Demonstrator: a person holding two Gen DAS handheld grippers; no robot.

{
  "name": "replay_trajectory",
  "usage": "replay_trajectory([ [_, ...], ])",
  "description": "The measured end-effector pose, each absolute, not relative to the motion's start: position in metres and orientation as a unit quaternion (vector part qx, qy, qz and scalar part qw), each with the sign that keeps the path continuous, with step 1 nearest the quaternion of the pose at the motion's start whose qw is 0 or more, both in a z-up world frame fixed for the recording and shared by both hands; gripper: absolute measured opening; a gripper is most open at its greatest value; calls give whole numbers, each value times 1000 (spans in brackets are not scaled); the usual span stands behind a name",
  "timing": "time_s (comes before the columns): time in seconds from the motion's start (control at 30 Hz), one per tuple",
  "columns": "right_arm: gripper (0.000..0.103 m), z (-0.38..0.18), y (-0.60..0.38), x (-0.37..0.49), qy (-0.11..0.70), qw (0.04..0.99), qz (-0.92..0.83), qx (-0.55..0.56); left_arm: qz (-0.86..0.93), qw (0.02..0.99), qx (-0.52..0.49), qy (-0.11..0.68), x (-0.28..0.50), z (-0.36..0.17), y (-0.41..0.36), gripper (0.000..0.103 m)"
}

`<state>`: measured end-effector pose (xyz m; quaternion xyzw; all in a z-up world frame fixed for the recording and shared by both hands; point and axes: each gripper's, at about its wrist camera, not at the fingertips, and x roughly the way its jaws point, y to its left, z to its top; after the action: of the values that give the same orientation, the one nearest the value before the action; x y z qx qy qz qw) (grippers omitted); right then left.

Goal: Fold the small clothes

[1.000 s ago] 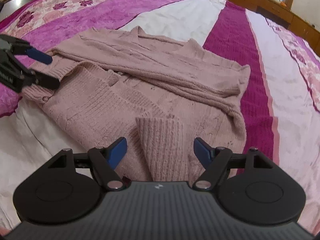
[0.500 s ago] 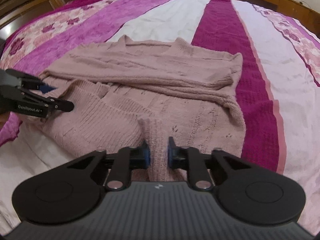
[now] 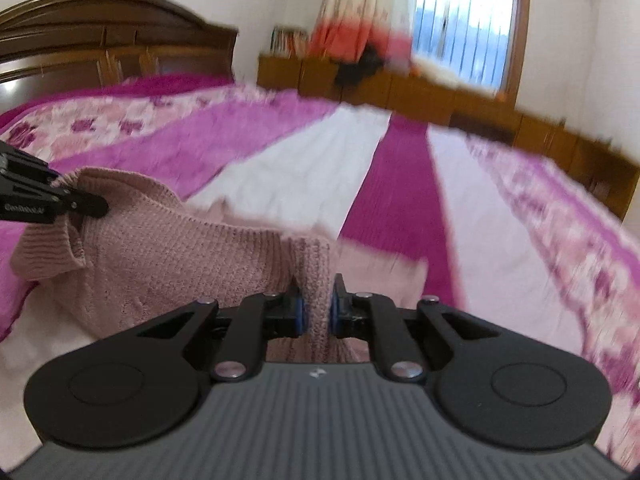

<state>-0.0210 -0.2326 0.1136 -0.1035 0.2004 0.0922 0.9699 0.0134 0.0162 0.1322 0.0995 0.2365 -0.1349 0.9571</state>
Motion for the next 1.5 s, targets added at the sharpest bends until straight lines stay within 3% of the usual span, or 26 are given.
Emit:
replay_trajectory([
  [0.3, 13, 131, -218, 79, 156, 975, 63, -146, -94, 966, 90, 222, 108, 139, 15, 12],
  [0.67, 13, 24, -206, 193, 256, 956, 31, -142, -63, 947, 103, 298, 187, 44, 17, 13],
  [0.87, 15, -12, -203, 212, 301, 944, 27, -131, -59, 939, 81, 330, 203, 25, 27, 15],
  [0.9, 17, -12, -202, 214, 301, 944, 27, -131, -59, 939, 80, 329, 202, 28, 27, 15],
  [1.0, 38, -6, -203, 214, 300, 946, 24, -116, -55, 938, 75, 335, 198, 35, 28, 21],
  [1.07, 61, 0, -208, 208, 293, 951, 23, -90, -42, 939, 73, 333, 192, 40, 28, 52],
  [1.13, 65, 10, -212, 195, 286, 956, 29, -63, -30, 944, 78, 320, 183, 47, 28, 66],
  [1.5, 71, 49, -228, 116, 259, 965, 25, 29, -40, 944, 72, 321, 132, 80, 40, 66],
])
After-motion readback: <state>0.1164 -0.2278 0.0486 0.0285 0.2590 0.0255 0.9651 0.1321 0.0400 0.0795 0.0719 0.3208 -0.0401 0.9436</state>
